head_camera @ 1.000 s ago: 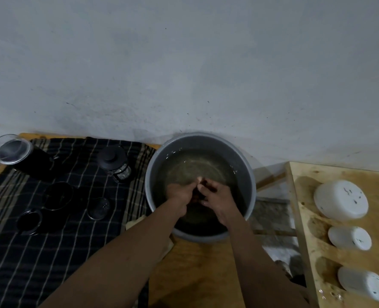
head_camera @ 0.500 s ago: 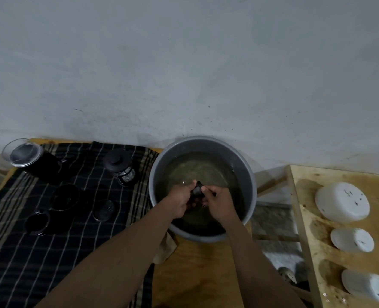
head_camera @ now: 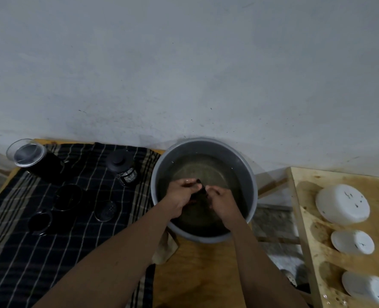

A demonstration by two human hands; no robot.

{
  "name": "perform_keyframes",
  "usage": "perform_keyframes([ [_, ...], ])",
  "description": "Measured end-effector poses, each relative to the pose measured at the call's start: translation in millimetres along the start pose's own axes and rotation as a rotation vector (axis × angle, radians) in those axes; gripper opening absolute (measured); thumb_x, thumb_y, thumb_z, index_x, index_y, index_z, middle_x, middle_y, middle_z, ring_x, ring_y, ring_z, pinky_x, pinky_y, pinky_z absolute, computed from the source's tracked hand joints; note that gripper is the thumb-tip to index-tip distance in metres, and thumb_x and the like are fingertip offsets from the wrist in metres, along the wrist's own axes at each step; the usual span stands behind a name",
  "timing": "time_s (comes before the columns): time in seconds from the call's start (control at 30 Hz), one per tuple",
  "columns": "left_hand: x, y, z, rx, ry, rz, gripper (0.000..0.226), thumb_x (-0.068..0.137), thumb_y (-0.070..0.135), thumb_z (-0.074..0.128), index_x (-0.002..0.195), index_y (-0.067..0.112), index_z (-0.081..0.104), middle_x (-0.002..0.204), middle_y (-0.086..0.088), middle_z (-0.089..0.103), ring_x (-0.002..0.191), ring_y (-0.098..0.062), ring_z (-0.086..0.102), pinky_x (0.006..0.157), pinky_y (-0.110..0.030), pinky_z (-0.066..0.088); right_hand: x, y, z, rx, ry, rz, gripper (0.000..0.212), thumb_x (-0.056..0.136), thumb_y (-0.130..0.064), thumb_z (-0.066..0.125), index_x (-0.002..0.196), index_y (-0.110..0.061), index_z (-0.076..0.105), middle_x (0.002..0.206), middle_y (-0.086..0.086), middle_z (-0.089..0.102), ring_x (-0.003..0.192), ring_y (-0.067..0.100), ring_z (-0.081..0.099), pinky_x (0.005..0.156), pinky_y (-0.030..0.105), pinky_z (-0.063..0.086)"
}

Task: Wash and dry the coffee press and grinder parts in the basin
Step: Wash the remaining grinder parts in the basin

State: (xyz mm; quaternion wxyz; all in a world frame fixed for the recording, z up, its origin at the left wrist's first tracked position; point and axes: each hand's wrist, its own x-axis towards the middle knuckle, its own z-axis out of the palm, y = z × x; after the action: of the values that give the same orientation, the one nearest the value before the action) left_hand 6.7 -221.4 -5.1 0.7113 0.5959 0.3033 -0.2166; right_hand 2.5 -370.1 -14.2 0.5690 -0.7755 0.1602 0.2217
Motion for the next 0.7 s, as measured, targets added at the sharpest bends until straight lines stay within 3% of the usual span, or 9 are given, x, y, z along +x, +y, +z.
perform_keyframes([
  [0.07, 1.8, -4.1, -3.9, 0.291, 0.005, 0.216, 0.041, 0.08, 0.005, 0.083, 0.118, 0.01, 0.069, 0.112, -0.003, 0.071, 0.104, -0.015, 0.066, 0.092, -0.027, 0.052, 3.0, -3.8, 0.7, 0.056, 0.03, 0.042, 0.029, 0.096, -0.042, 0.063, 0.086, -0.018, 0.077, 0.081, -0.001, 0.074, 0.085, 0.019, 0.068, 0.081, 0.038, 0.053],
  [0.13, 3.9, -7.5, -5.1, 0.531, 0.033, 0.368, 0.048, 0.072, 0.01, 0.088, 0.116, 0.011, 0.071, 0.109, -0.003, 0.074, 0.104, -0.015, 0.068, 0.093, -0.027, 0.053, 4.9, -7.7, 4.0, -0.034, 0.078, -0.052, 0.03, 0.092, -0.038, 0.071, 0.079, -0.012, 0.077, 0.066, -0.003, 0.07, 0.072, 0.017, 0.066, 0.07, 0.035, 0.051],
  [0.23, 1.6, -8.3, -5.3, 0.729, 0.018, 0.492, 0.033, 0.077, 0.018, 0.083, 0.109, 0.015, 0.077, 0.104, 0.0, 0.076, 0.096, -0.011, 0.068, 0.081, -0.02, 0.048, 5.6, -10.5, 6.3, -0.221, 0.088, -0.148, 0.024, 0.094, -0.029, 0.07, 0.084, -0.008, 0.078, 0.071, 0.003, 0.072, 0.071, 0.018, 0.066, 0.072, 0.033, 0.049],
  [0.3, 1.0, -7.5, -5.6, 0.765, 0.007, 0.519, 0.023, 0.082, 0.02, 0.078, 0.104, 0.017, 0.078, 0.1, -0.002, 0.077, 0.093, -0.014, 0.069, 0.078, -0.02, 0.047, 3.8, -11.6, 6.9, -0.369, 0.093, -0.18, 0.026, 0.099, -0.029, 0.063, 0.081, -0.013, 0.074, 0.071, 0.0, 0.069, 0.07, 0.014, 0.064, 0.069, 0.029, 0.046],
  [0.4, 0.4, -8.1, -5.4, 0.808, -0.011, 0.518, 0.024, 0.081, 0.022, 0.075, 0.105, 0.021, 0.078, 0.1, 0.0, 0.077, 0.094, -0.015, 0.07, 0.078, -0.023, 0.051, 0.2, -9.9, 10.2, -0.464, 0.126, -0.178, 0.031, 0.103, -0.028, 0.055, 0.073, -0.021, 0.061, 0.064, -0.01, 0.057, 0.063, 0.001, 0.053, 0.063, 0.025, 0.037],
  [0.53, -0.6, -8.4, -6.1, 0.849, -0.021, 0.545, 0.031, 0.08, 0.021, 0.073, 0.11, 0.026, 0.078, 0.104, 0.003, 0.077, 0.098, -0.014, 0.069, 0.083, -0.024, 0.053, -1.1, -4.4, 16.1, -0.401, 0.169, -0.158, 0.035, 0.105, -0.024, 0.052, 0.071, -0.02, 0.059, 0.065, -0.007, 0.056, 0.062, 0.003, 0.052, 0.06, 0.024, 0.035],
  [0.7, -1.8, -10.0, -5.0, 0.843, -0.018, 0.572, 0.04, 0.078, 0.014, 0.078, 0.116, 0.022, 0.074, 0.112, 0.0, 0.075, 0.106, -0.017, 0.067, 0.087, -0.017, 0.044, -2.7, -7.1, 6.8, -0.319, 0.171, -0.156, 0.036, 0.105, -0.023, 0.05, 0.072, -0.015, 0.06, 0.064, -0.004, 0.057, 0.062, 0.006, 0.054, 0.061, 0.024, 0.036],
])
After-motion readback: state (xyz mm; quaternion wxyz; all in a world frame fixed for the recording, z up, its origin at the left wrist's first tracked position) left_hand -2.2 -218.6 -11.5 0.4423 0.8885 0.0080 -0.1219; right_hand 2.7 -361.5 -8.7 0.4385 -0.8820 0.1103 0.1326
